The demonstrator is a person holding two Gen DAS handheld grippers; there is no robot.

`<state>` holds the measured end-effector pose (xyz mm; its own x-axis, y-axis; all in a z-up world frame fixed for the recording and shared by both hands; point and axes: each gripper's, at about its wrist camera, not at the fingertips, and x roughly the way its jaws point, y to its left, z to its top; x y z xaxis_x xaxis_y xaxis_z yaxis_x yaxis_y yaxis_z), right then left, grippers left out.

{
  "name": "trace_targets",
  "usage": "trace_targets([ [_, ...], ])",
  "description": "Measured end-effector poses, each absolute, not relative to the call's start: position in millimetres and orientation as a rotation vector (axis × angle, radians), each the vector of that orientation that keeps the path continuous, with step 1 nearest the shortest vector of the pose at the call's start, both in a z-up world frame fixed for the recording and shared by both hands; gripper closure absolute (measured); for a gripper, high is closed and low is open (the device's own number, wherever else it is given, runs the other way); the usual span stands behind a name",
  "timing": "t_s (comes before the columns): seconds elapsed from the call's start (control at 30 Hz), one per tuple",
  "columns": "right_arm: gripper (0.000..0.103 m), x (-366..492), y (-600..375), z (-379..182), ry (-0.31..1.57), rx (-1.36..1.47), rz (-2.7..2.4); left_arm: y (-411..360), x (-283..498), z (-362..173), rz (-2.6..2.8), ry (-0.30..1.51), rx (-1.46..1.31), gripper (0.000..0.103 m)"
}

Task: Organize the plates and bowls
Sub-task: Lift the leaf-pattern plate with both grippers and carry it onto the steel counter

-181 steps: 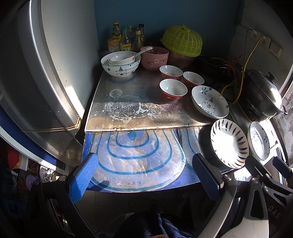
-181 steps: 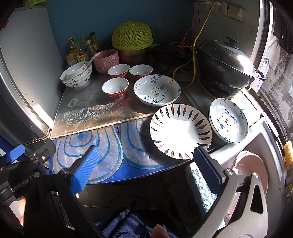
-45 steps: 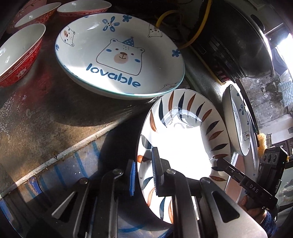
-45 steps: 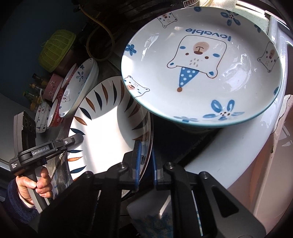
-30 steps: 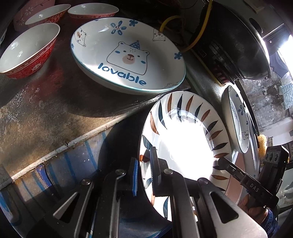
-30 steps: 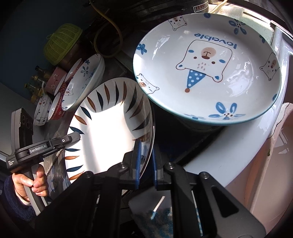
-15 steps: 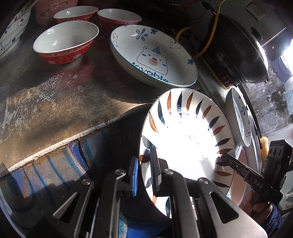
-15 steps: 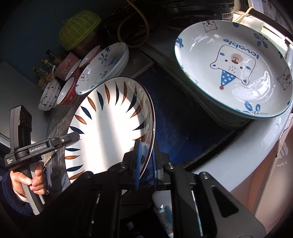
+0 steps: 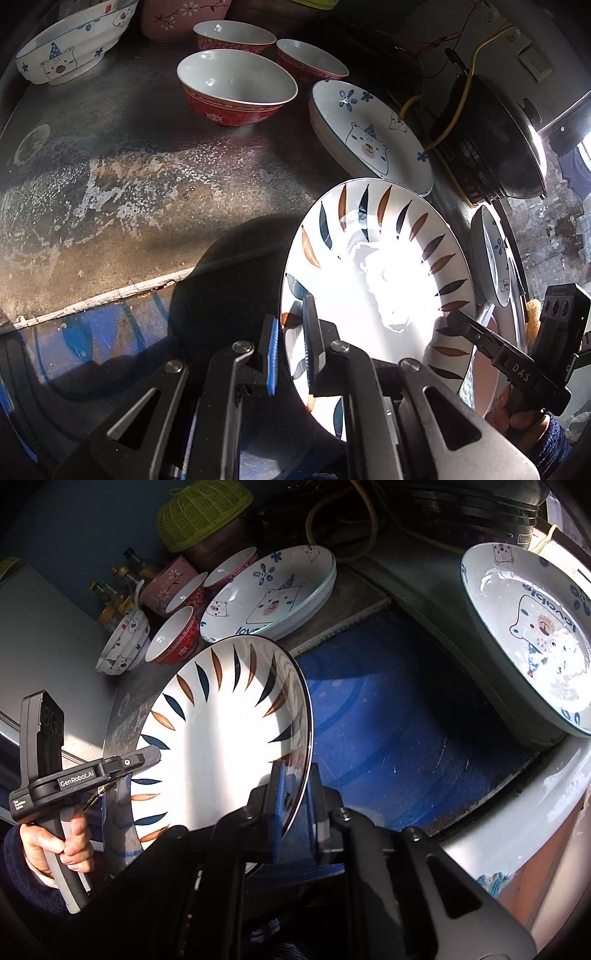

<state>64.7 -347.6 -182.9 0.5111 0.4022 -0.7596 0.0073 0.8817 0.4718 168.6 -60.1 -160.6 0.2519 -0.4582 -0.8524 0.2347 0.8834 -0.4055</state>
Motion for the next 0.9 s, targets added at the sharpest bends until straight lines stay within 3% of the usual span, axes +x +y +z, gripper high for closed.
trace_targets([
  [0.9,0.091,128.8,-173.4,-162.5,1.024,0.248,0.501,109.4,171.6,-156.4,-0.222,1.132,-0.396,0.093],
])
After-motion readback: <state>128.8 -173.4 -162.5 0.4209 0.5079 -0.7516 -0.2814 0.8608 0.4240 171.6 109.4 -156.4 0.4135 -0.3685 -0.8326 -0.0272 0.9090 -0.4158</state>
